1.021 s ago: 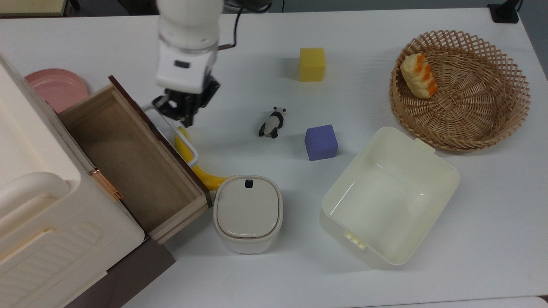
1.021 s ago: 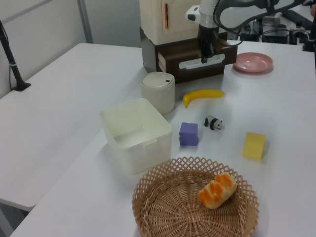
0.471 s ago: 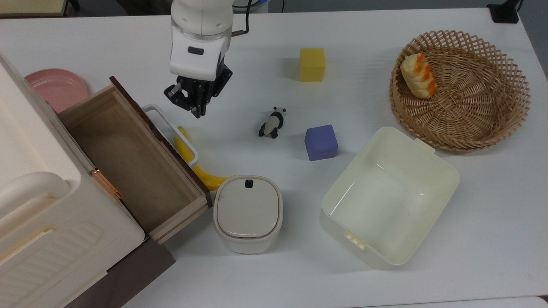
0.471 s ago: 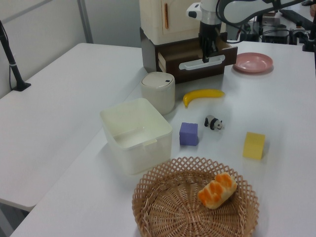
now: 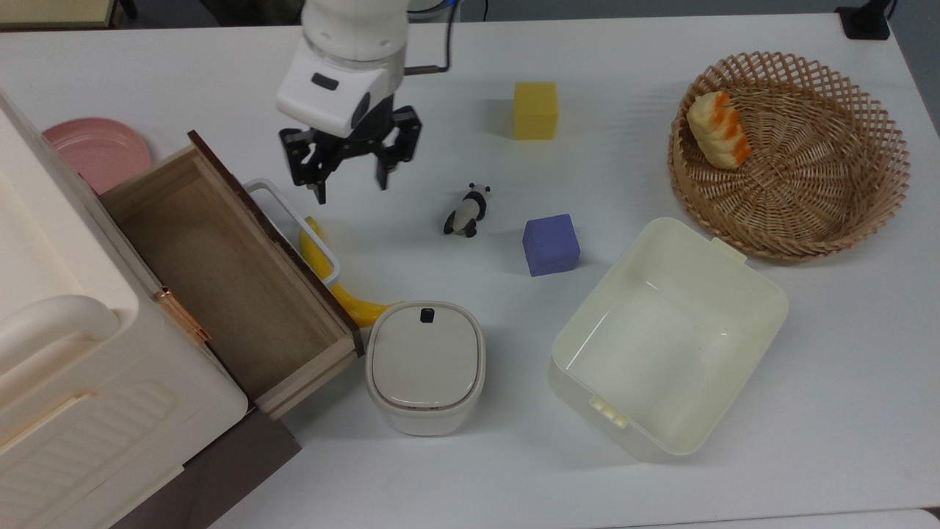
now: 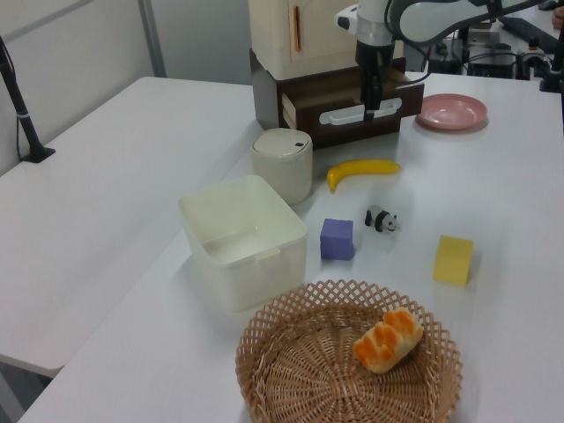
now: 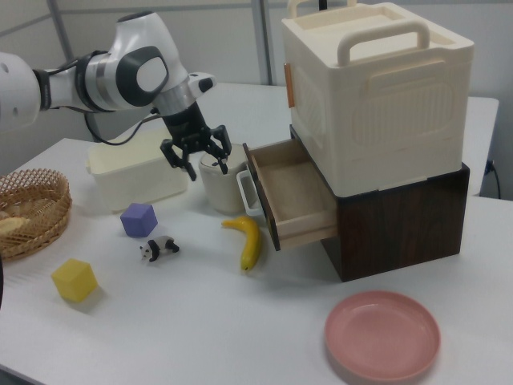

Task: Open the drawer

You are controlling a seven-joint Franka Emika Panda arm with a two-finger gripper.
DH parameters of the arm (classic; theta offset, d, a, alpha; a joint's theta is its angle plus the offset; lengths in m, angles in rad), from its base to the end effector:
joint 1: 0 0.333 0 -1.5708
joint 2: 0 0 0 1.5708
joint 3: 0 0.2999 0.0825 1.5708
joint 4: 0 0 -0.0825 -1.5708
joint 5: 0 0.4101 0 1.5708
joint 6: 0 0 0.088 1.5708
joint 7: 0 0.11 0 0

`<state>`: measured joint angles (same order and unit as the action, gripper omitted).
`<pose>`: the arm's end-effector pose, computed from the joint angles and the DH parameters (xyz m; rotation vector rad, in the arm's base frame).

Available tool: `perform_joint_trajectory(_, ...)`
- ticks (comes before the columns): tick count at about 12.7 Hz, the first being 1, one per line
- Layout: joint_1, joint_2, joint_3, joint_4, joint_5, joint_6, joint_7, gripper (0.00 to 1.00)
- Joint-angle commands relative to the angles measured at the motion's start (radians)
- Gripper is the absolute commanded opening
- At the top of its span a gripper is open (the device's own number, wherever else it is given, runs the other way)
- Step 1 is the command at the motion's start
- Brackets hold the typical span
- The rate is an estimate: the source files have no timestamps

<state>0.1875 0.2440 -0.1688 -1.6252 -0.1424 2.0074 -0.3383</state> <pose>0.6707 0.0125 0.4686 2.8802 0.6079 0.1646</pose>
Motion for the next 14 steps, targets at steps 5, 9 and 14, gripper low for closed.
perform_joint_trajectory(5, -0.222, -0.058, 0.313, 0.076, 0.015, -0.268, 0.626, 1.00)
perform_joint_trajectory(9, -0.278, -0.106, 0.308, 0.077, 0.110, -0.329, 0.567, 1.00)
perform_joint_trajectory(14, -0.261, -0.123, 0.243, 0.076, 0.112, -0.343, 0.463, 1.00)
